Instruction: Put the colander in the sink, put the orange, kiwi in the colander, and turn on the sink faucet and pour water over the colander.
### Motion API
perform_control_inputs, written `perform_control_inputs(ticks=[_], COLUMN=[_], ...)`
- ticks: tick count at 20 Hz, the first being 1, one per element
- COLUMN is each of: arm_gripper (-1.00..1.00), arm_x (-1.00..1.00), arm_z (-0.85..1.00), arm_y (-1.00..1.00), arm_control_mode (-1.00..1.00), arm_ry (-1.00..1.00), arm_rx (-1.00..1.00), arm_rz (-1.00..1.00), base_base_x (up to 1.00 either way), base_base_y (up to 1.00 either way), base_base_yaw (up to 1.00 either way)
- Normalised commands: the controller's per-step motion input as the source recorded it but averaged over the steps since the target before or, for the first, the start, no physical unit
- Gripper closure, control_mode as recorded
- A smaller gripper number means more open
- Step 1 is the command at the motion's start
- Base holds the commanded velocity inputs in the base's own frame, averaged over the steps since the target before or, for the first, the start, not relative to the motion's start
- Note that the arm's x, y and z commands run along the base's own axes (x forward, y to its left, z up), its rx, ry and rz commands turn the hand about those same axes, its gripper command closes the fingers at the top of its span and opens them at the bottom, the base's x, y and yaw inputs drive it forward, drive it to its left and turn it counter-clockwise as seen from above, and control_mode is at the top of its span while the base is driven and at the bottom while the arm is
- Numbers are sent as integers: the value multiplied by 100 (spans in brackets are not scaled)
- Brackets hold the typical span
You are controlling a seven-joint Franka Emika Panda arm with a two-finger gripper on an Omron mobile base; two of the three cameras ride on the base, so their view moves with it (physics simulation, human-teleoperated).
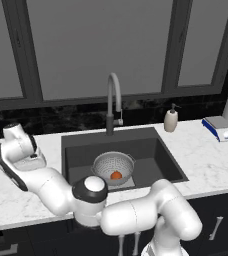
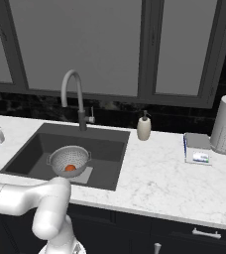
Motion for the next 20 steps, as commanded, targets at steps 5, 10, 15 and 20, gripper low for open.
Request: perform_control_inputs(ticks=[5,10,15,20], arm_gripper=[100,100,100,100], arm_x=[-52,-66,-60,-22], arm_z=[27,23,9,24], arm_y=[-82,-96,-100,-100], arm_control_mode=[-100,-100,-100,-100], arm_ry=[-3,-7,-16,-11], arm_rx=[0,0,0,0], arm_rz=[-2,-4,-3,-1], base_base_x=[0,0,0,0], base_base_y=[0,0,0,0], base_base_yaw=[0,0,0,0])
